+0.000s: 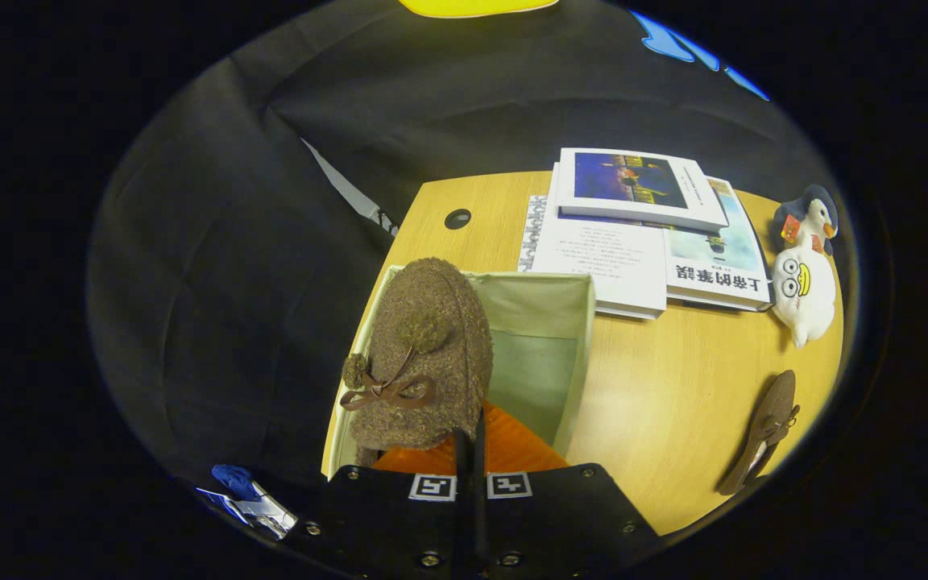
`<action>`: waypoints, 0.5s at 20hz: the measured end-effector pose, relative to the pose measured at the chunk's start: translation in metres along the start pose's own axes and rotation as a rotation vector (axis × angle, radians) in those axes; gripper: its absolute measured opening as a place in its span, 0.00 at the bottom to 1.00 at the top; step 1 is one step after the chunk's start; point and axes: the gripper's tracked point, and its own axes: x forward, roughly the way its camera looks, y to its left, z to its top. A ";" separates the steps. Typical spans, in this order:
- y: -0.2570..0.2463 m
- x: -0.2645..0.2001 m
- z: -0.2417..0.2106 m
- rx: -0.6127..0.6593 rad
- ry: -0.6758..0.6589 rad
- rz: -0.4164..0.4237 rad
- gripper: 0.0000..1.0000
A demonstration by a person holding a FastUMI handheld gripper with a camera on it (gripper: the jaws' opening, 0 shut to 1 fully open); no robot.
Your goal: Open the storage box then place both shoes into the box .Put the left shoe in first, then the right shoe, with the right side of both shoes facing outward in a uniform manner.
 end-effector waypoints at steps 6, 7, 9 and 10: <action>0.021 0.034 -0.008 -0.057 0.035 -0.006 0.00; 0.020 0.036 -0.009 -0.075 0.038 -0.005 0.01; 0.025 0.038 -0.012 -0.094 0.046 0.029 0.09; 0.024 0.032 -0.013 -0.116 0.054 0.034 0.29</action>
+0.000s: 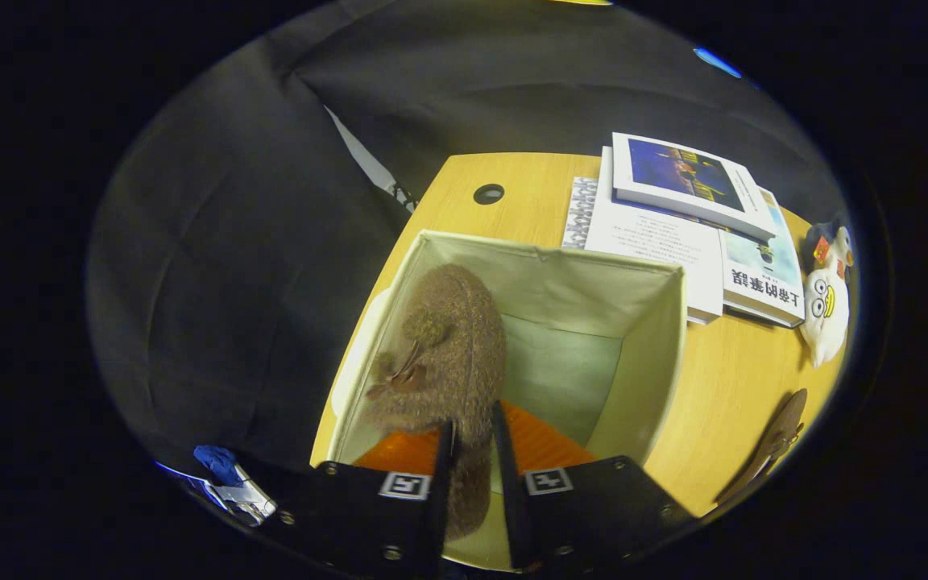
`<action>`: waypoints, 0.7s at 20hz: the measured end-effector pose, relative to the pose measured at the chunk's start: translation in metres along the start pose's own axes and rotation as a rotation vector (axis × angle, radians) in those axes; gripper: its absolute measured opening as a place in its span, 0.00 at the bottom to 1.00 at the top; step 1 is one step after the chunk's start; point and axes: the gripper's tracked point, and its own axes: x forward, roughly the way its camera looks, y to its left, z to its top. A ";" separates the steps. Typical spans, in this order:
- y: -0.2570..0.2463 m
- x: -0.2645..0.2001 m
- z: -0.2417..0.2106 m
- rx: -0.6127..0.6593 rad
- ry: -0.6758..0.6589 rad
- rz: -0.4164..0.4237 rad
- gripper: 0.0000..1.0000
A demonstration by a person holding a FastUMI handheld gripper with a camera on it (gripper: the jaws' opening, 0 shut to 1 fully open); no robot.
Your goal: Open the storage box then place both shoes into the box .Put the left shoe in first, then the right shoe, with the right side of both shoes facing outward in a uniform manner.
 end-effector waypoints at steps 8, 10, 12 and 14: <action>-0.050 -0.052 0.011 -0.057 -0.108 -0.011 0.98; -0.070 -0.068 0.009 -0.057 -0.127 -0.020 0.98; -0.096 -0.083 0.007 -0.082 -0.166 -0.048 0.98; -0.120 -0.096 0.001 -0.105 -0.197 -0.080 0.98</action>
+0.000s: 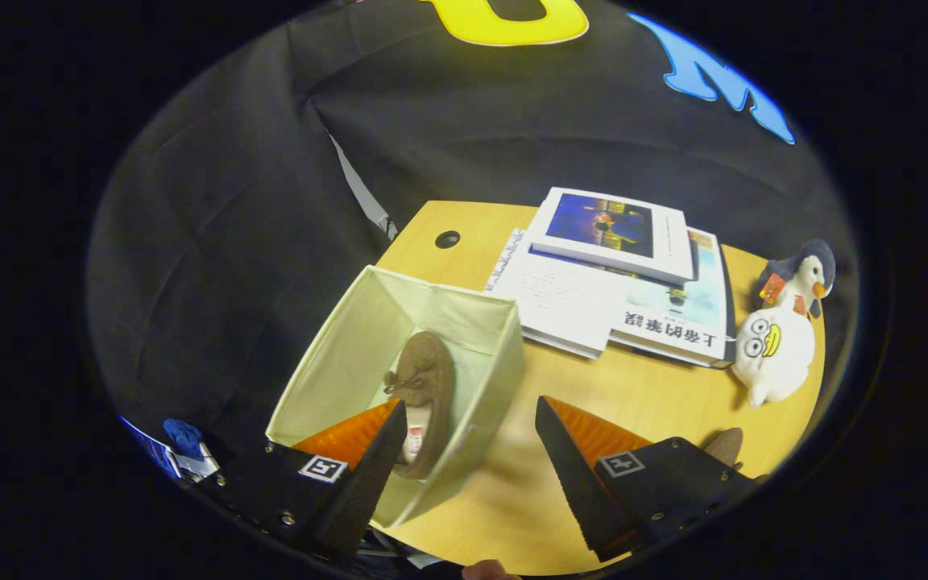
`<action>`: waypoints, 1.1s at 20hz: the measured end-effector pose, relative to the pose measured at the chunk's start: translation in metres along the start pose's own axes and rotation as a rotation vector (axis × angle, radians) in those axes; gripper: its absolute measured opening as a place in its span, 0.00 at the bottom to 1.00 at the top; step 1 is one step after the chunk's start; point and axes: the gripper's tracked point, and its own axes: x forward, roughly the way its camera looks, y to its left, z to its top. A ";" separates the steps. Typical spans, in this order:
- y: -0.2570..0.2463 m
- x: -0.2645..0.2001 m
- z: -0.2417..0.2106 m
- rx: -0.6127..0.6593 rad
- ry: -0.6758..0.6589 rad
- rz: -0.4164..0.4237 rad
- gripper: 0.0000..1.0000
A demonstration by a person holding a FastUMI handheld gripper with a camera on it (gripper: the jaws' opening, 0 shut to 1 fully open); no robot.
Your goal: Open the storage box then place both shoes into the box .Put the left shoe in first, then the right shoe, with the right side of both shoes facing outward in a uniform manner.
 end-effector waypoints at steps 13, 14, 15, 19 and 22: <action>-0.152 -0.078 -0.069 0.106 -0.069 -0.184 0.98; -0.163 -0.082 -0.075 0.123 -0.070 -0.196 0.98; -0.172 -0.085 -0.080 0.137 -0.070 -0.206 0.98; -0.208 -0.096 -0.105 0.186 -0.050 -0.260 0.98; -0.234 -0.101 -0.127 0.220 -0.027 -0.301 0.98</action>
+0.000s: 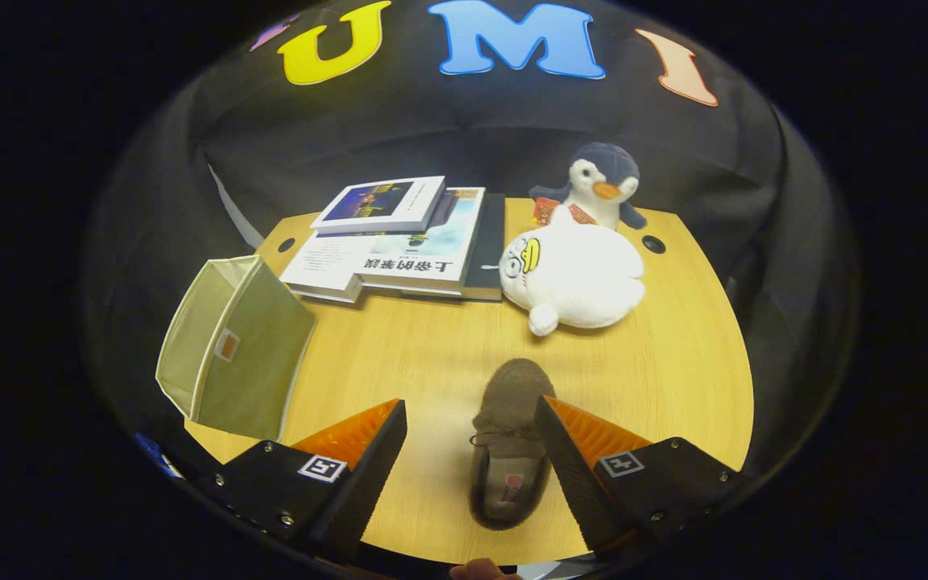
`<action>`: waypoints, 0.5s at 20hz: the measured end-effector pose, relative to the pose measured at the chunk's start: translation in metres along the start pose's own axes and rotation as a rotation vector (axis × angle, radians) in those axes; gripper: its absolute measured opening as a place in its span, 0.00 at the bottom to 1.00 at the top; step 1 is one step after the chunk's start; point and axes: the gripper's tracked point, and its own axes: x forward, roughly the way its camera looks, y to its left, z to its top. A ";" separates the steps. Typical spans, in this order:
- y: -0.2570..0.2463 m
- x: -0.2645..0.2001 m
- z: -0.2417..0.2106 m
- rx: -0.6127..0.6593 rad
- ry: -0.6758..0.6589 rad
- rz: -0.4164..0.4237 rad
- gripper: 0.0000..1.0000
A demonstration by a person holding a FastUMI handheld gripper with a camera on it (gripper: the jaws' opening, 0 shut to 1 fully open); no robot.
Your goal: Open the storage box then place both shoes into the box .Put the left shoe in first, then the right shoe, with the right side of both shoes facing outward in a uniform manner.
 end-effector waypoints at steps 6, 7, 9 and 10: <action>-0.040 0.009 -0.039 0.063 0.071 -0.040 0.98; -0.043 0.011 -0.047 0.076 0.086 -0.037 0.98; -0.047 0.018 -0.064 0.094 0.121 -0.030 0.98; -0.049 0.023 -0.073 0.091 0.139 -0.035 0.98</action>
